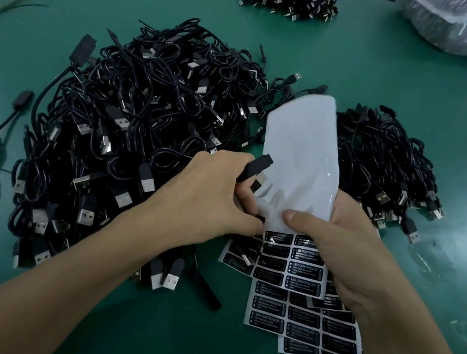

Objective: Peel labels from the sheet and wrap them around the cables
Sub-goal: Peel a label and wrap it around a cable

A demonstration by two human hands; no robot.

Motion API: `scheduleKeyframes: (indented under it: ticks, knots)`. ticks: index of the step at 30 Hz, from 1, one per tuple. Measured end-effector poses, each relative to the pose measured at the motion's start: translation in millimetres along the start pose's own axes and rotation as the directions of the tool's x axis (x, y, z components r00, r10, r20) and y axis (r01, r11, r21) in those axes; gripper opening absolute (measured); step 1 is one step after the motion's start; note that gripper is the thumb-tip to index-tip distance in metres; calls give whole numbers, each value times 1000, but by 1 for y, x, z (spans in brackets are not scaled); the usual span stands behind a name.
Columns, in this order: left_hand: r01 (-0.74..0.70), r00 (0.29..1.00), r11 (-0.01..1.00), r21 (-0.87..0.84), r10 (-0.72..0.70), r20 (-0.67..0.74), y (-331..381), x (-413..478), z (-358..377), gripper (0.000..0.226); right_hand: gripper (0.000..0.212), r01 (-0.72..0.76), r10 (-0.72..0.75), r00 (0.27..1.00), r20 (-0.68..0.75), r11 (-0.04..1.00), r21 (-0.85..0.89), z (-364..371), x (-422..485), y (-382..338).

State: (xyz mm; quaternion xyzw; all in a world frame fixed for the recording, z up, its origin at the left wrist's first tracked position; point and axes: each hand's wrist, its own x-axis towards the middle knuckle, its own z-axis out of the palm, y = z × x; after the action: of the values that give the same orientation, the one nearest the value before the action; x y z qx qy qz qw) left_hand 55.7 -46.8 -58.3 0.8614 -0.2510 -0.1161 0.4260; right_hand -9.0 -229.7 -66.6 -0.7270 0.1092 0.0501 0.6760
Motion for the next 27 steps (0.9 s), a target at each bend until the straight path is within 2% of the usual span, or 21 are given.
scheduleKeyframes:
  ticks: [9, 13, 18, 27]
  knots:
    - [-5, 1000, 1000, -18, 5, -2, 2, -1, -2, 56, 35, -16, 16, 1000, -20, 999, -28, 0, 1, 1]
    - [-6, 1000, 1000, 11, 6, -7, 2, -1, -1, 50, 34, -9, 9, 1000, -3, 1000, -11, 0, 1, 1]
    - [-19, 1000, 1000, 17, 19, -12, -1, 1, -2, 57, 35, -12, 11, 1000, 18, 1000, 26, -2, 2, 2]
    - [-25, 999, 1000, 9, 25, -48, 3, -2, -2, 52, 34, -6, 5, 1000, 22, 999, 54, -1, 1, -1]
